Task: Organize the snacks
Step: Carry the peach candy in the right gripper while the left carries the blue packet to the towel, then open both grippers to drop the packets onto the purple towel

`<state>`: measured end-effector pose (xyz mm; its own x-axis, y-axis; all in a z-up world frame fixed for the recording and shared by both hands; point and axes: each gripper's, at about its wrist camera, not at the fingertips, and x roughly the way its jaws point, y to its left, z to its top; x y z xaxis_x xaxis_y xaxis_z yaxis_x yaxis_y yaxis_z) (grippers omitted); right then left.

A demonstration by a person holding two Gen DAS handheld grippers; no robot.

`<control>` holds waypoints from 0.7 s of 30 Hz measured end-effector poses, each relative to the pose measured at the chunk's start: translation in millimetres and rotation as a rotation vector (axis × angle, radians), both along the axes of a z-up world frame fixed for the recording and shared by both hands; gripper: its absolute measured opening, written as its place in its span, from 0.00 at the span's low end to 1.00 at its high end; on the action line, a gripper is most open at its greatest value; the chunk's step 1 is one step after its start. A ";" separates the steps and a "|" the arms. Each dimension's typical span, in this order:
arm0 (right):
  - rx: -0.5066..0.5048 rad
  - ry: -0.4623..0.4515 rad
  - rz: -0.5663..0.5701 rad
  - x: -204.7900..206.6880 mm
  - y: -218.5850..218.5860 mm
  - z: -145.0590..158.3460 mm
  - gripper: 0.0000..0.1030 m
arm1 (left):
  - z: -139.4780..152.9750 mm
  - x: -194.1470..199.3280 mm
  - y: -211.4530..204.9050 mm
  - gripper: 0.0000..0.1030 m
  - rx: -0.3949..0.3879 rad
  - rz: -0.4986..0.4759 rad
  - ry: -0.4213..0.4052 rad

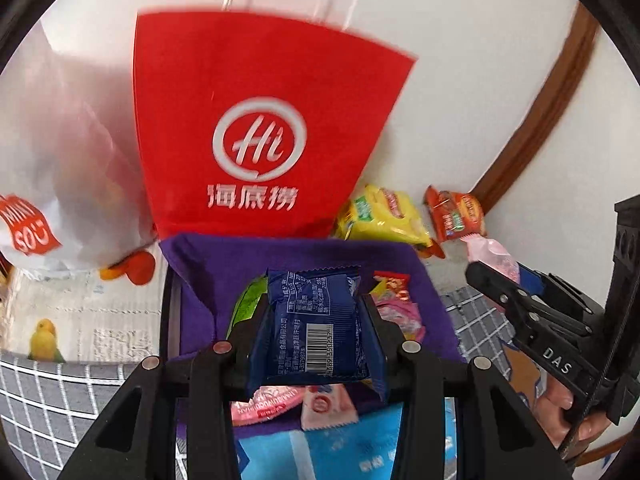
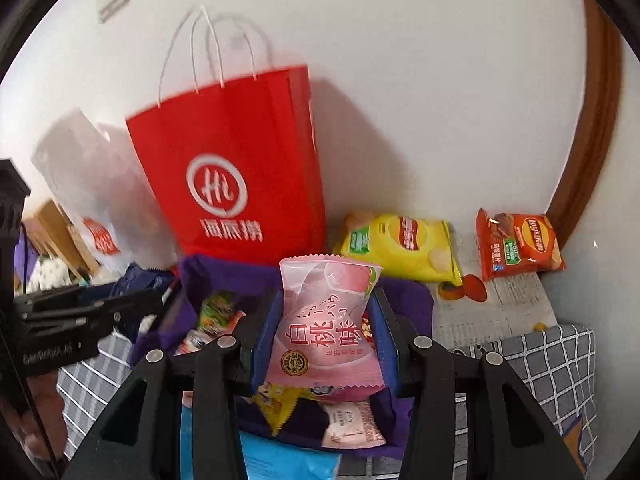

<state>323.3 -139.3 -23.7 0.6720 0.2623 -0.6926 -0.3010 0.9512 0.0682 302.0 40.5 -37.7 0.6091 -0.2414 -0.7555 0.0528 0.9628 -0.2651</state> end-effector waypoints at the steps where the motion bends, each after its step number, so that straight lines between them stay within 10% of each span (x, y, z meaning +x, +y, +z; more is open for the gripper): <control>1: -0.012 0.019 -0.007 6.1 -1.1 -8.0 0.43 | -7.7 5.8 0.9 0.38 0.011 0.002 0.023; 21: -0.021 0.196 -0.022 40.3 5.7 -70.8 0.44 | -63.4 31.2 -0.9 0.38 -0.012 -0.013 0.187</control>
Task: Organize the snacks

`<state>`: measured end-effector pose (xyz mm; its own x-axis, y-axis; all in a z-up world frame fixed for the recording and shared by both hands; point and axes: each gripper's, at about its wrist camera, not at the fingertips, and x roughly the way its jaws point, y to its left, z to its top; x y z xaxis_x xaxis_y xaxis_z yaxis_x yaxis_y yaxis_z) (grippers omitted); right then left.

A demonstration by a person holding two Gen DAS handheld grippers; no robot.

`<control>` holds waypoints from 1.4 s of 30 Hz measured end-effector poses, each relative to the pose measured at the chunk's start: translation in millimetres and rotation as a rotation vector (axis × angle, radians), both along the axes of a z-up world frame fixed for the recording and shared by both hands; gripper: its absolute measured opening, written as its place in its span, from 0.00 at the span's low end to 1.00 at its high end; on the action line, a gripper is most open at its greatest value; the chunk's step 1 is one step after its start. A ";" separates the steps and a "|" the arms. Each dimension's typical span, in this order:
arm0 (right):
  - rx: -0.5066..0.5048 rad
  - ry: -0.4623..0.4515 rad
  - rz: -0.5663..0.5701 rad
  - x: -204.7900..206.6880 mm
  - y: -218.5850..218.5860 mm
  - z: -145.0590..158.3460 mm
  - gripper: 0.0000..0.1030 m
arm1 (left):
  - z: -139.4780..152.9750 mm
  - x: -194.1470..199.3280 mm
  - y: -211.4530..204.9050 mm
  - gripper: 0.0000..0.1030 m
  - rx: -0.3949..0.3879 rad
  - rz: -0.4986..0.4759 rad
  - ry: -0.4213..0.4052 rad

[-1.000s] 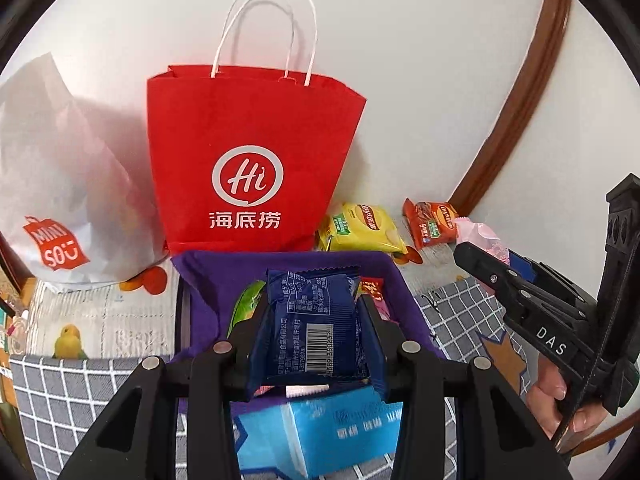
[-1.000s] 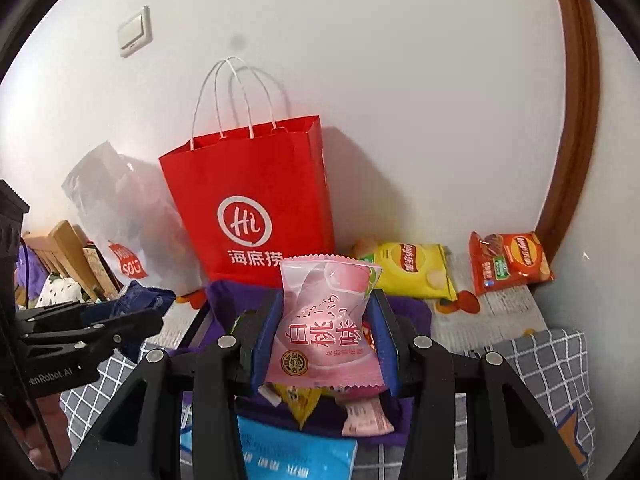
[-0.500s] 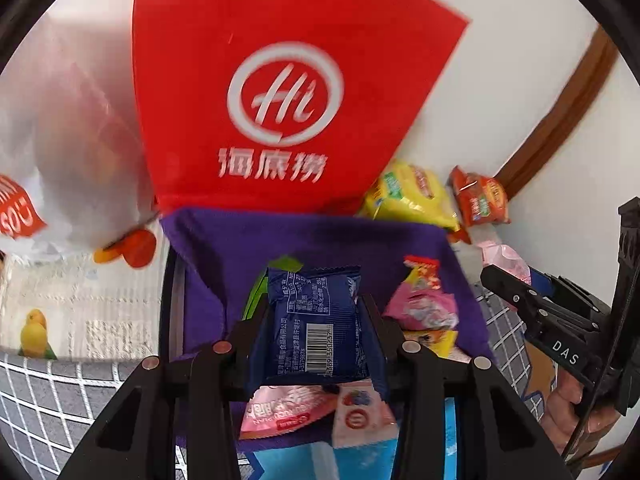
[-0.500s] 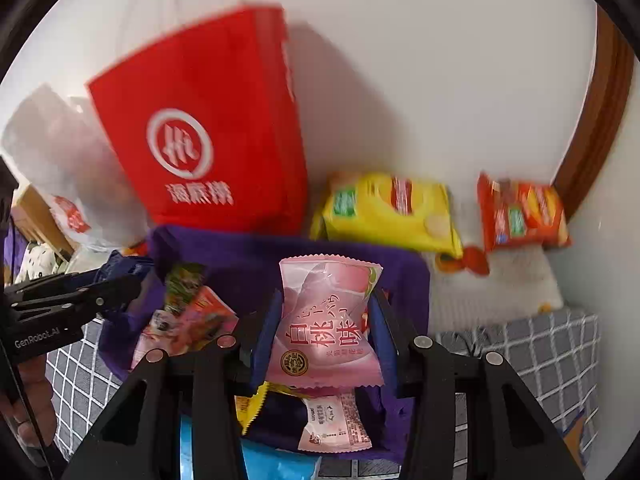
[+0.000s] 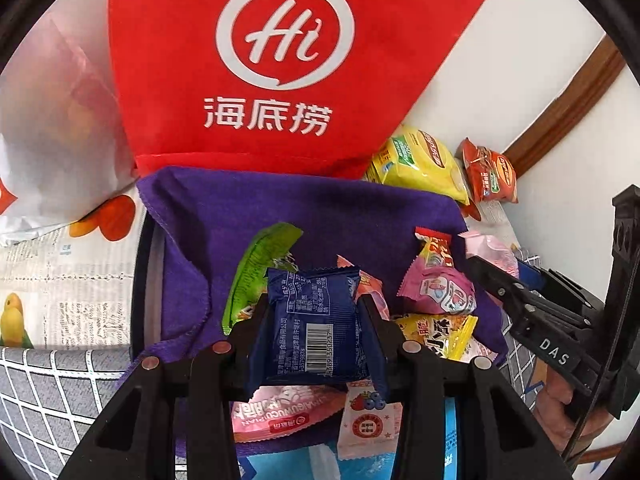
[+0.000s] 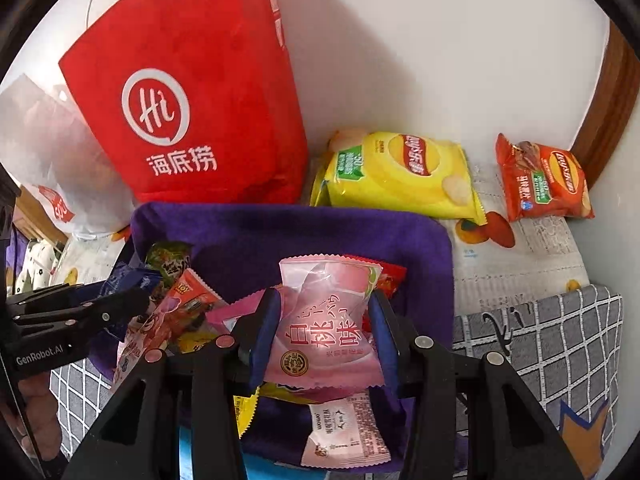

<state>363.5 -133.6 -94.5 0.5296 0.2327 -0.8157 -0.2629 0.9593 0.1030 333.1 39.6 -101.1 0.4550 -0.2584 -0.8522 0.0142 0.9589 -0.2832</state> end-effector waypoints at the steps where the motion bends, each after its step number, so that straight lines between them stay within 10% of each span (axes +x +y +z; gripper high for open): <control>1: -0.006 -0.003 0.008 -0.7 2.1 -0.6 0.44 | 0.3 0.2 0.1 0.38 -0.001 -0.002 0.001; 28: -0.025 -0.168 0.029 -53.8 5.9 68.3 0.59 | 60.2 -33.3 -6.1 0.65 0.060 -0.015 -0.119; 42: -0.042 -0.217 -0.033 -173.7 -14.5 96.0 0.59 | 90.8 -147.0 -19.1 0.83 0.145 -0.003 -0.241</control>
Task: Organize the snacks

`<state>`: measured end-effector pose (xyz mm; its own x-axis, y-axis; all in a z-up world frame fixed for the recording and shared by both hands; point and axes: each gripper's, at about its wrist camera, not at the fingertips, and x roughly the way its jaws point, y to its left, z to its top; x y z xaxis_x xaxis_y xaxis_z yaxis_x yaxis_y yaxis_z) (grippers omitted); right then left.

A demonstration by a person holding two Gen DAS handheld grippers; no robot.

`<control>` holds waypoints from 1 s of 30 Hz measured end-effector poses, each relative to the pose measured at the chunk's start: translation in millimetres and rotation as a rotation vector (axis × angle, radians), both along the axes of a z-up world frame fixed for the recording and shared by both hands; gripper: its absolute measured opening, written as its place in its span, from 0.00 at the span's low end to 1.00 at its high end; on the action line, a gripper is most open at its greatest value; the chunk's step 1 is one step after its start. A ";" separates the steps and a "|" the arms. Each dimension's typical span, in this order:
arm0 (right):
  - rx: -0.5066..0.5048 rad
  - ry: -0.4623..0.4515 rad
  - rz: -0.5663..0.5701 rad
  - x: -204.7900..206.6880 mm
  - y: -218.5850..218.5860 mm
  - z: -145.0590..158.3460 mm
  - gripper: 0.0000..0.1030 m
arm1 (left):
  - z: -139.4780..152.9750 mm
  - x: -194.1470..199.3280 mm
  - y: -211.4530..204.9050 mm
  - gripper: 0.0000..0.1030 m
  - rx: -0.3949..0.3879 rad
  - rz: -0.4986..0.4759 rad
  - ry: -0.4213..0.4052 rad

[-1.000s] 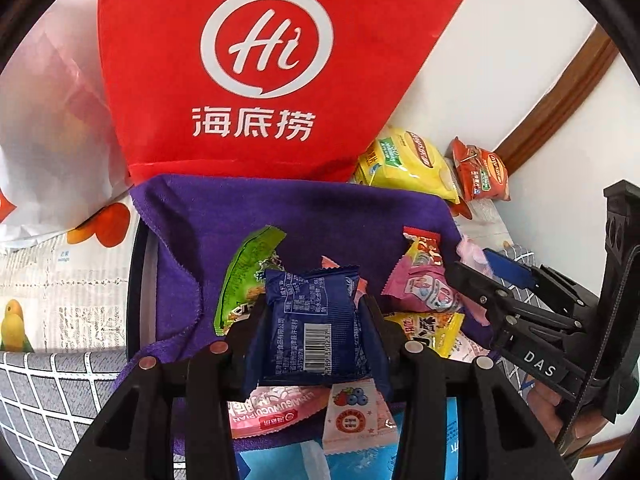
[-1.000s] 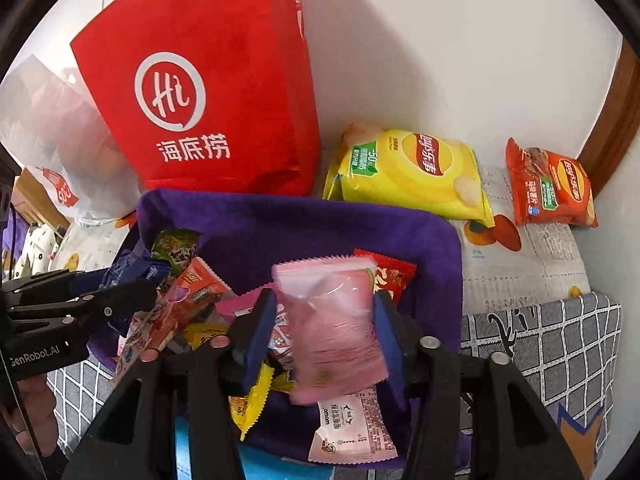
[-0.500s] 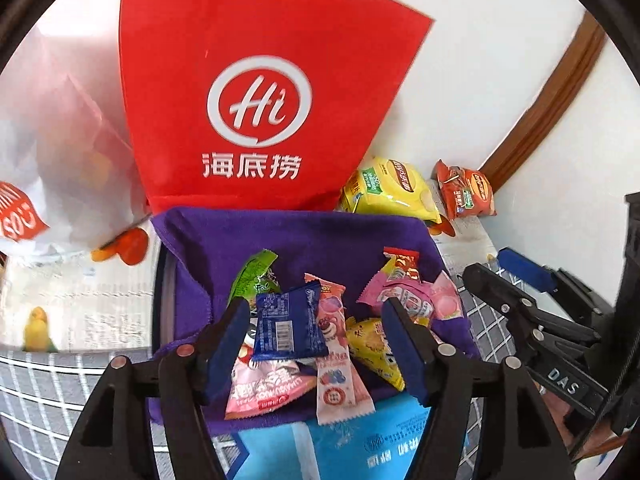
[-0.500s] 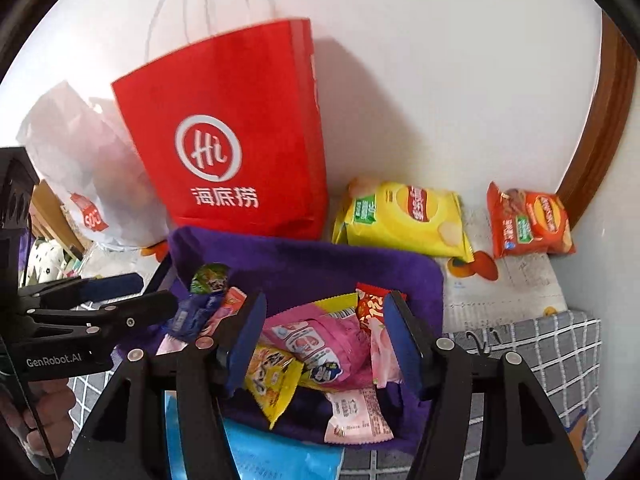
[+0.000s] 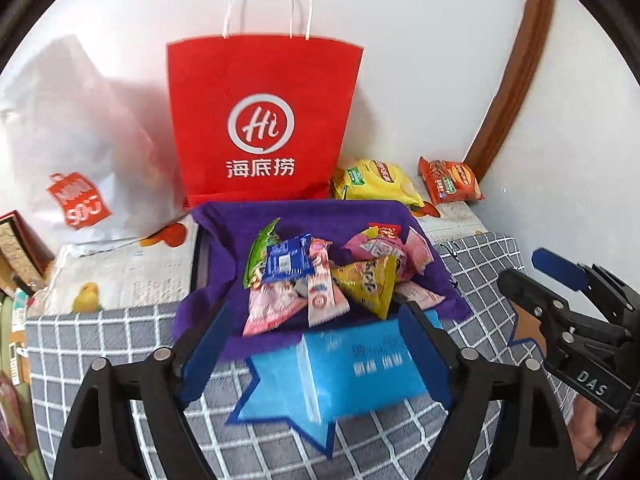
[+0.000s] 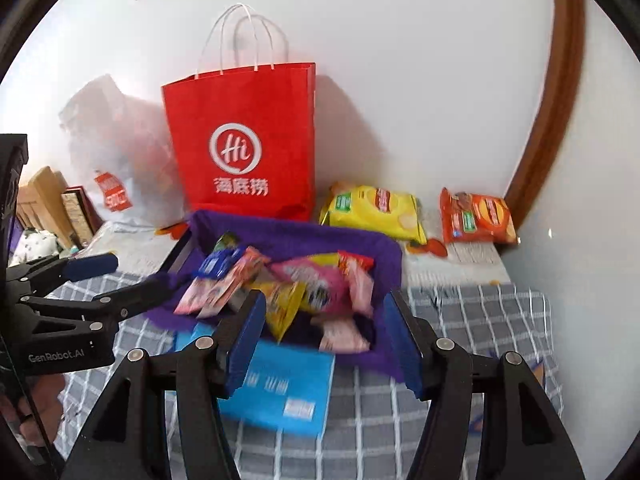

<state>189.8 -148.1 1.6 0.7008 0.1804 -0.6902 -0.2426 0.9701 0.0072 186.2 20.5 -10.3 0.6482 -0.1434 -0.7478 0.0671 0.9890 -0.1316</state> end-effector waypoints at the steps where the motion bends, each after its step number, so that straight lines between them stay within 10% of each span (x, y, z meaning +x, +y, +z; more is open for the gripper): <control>1: 0.006 0.000 -0.005 -10.7 -2.0 0.5 0.59 | 1.4 -11.3 -1.6 0.85 0.004 0.001 -0.012; 12: 0.014 -0.098 -0.071 -108.9 -22.6 1.0 0.90 | 14.6 -107.2 -15.7 0.93 0.061 0.049 -0.145; 30: 0.036 -0.118 -0.095 -160.8 -39.0 -0.7 0.90 | 26.4 -173.7 -30.9 0.93 0.088 0.067 -0.221</control>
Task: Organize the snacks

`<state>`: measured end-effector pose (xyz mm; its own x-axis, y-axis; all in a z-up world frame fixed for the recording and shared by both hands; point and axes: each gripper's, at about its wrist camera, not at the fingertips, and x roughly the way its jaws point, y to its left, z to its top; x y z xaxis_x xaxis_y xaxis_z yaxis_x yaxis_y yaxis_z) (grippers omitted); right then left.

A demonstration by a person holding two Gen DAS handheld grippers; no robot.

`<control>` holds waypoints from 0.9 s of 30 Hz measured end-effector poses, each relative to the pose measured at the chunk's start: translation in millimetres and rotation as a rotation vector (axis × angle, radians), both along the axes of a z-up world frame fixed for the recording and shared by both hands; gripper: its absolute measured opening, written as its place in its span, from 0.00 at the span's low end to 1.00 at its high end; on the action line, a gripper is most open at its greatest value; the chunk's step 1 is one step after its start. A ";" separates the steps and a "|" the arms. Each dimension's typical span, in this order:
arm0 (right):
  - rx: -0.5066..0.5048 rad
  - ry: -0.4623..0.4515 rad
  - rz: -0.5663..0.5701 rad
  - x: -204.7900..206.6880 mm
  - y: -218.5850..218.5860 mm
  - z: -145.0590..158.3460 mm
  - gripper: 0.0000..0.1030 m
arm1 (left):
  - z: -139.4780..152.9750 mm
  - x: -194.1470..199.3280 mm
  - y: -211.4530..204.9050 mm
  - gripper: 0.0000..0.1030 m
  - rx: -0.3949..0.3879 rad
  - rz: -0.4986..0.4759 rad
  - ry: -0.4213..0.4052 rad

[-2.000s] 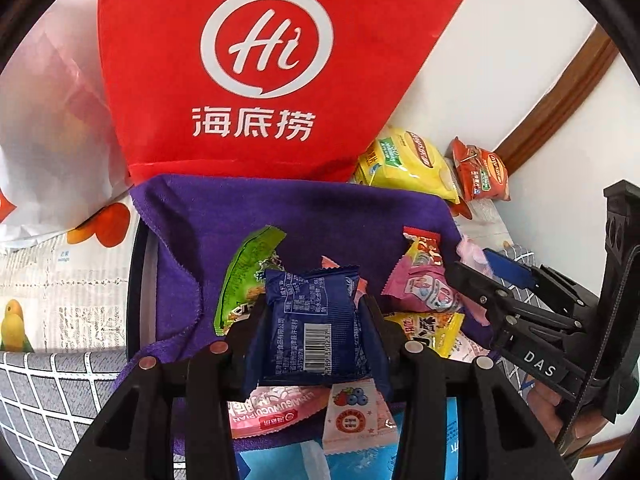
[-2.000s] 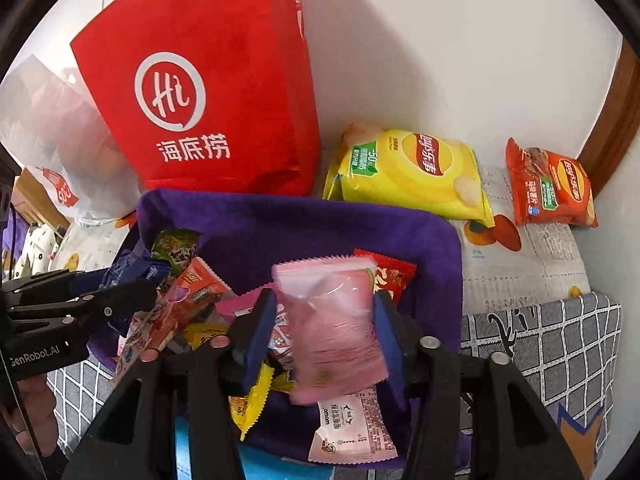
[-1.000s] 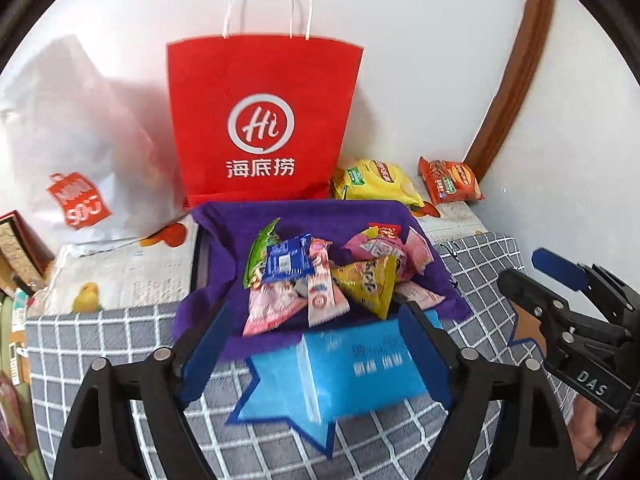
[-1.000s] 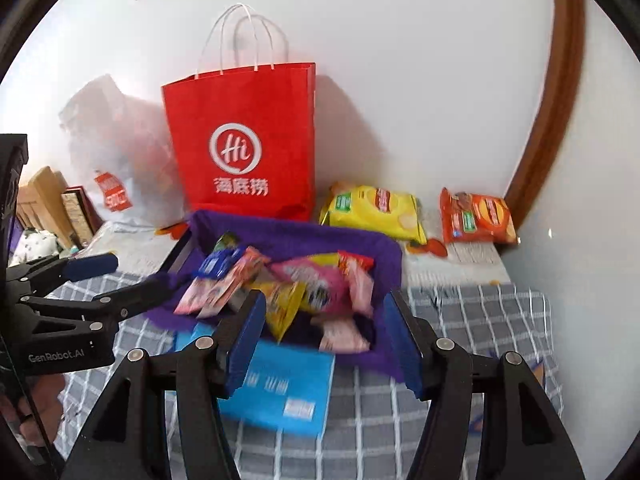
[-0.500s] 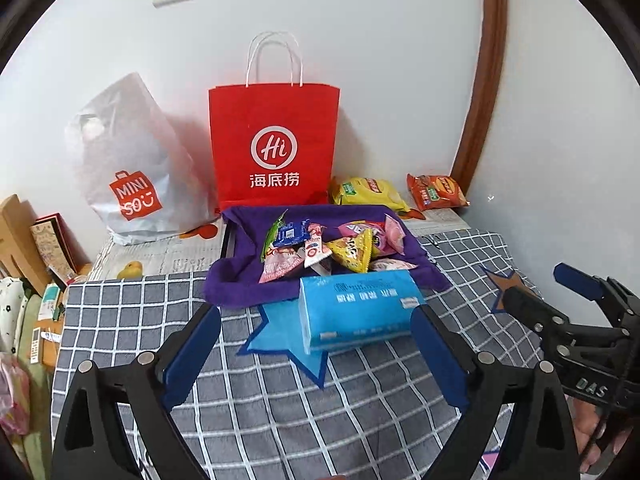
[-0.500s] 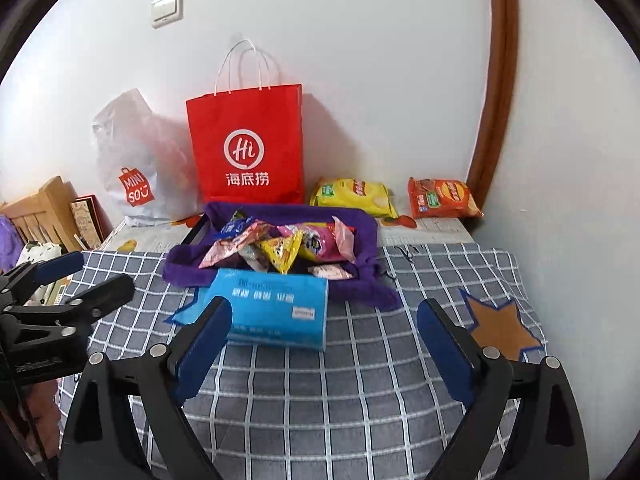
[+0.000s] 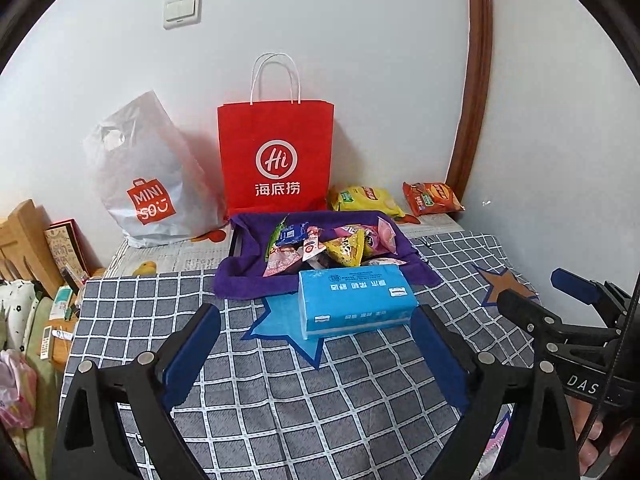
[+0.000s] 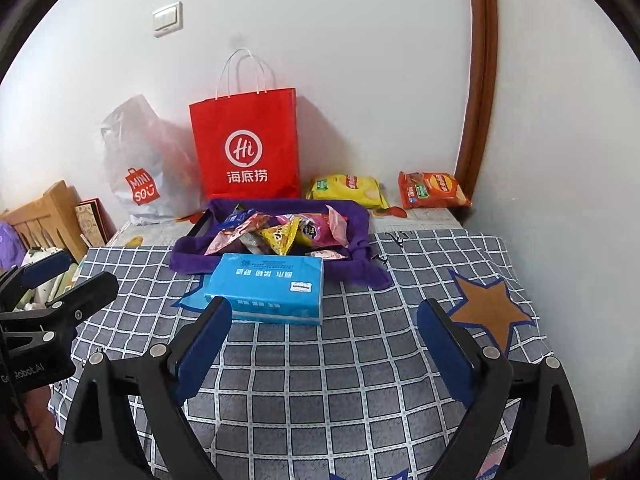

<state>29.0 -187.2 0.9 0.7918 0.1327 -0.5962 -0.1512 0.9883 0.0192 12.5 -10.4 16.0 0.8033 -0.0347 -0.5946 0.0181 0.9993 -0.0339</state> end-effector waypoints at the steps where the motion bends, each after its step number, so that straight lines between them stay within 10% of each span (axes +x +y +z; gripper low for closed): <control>1: 0.000 -0.001 0.000 -0.8 0.3 0.3 0.90 | 0.2 -0.4 -0.6 0.93 0.001 0.000 0.000; 27: 0.014 -0.014 -0.004 -5.2 -4.0 1.0 0.90 | 1.4 -0.9 -2.3 0.93 0.011 0.002 0.009</control>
